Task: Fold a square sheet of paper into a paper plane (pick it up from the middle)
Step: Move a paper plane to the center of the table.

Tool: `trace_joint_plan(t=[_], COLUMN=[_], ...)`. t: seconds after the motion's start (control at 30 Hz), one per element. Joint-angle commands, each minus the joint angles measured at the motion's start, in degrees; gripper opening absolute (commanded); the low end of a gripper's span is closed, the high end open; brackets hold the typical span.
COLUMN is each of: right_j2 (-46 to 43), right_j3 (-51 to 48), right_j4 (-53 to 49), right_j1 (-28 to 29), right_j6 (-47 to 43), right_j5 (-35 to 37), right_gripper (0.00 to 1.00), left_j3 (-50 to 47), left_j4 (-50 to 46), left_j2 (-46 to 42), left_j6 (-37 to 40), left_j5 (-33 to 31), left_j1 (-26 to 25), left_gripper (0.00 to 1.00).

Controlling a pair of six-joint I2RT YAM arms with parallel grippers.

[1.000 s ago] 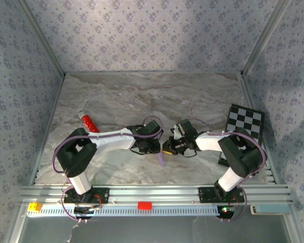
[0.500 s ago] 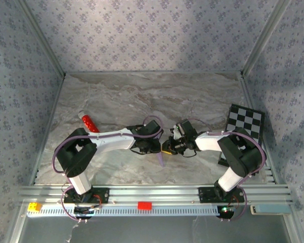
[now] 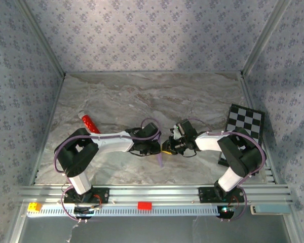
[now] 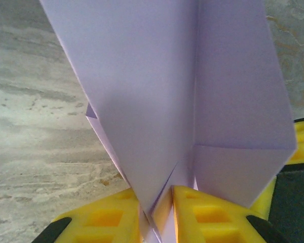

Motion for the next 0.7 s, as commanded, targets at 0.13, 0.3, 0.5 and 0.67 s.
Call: trace_joint_plan(t=[0.13,0.3,0.5,0.67], right_j2=[1.4,1.5,1.6,1.2], right_j3=[-0.7,-0.9,-1.2,-1.3], right_j4=[1.3,1.9,2.7,2.6], right_j1=[0.5,0.3,0.1,-0.2], right_j6=[0.9,1.2,1.7,1.9], right_j5=[-0.8,-1.1,-1.3,-1.3], right_gripper=[0.15,0.14,0.15,0.15], left_j3=[-2.1,-3.3,-4.0,-4.9], left_j4=[5.8,7.9,9.2,9.5], left_j2=[-0.8,-1.5,-1.8,-2.9], left_j6=[-2.3,-3.0,-3.5,-4.3], left_j5=[2.4,2.8,3.2,2.3], left_j1=[0.7,1.1,1.4,1.7], left_gripper=[0.19,0.19,0.17,0.12])
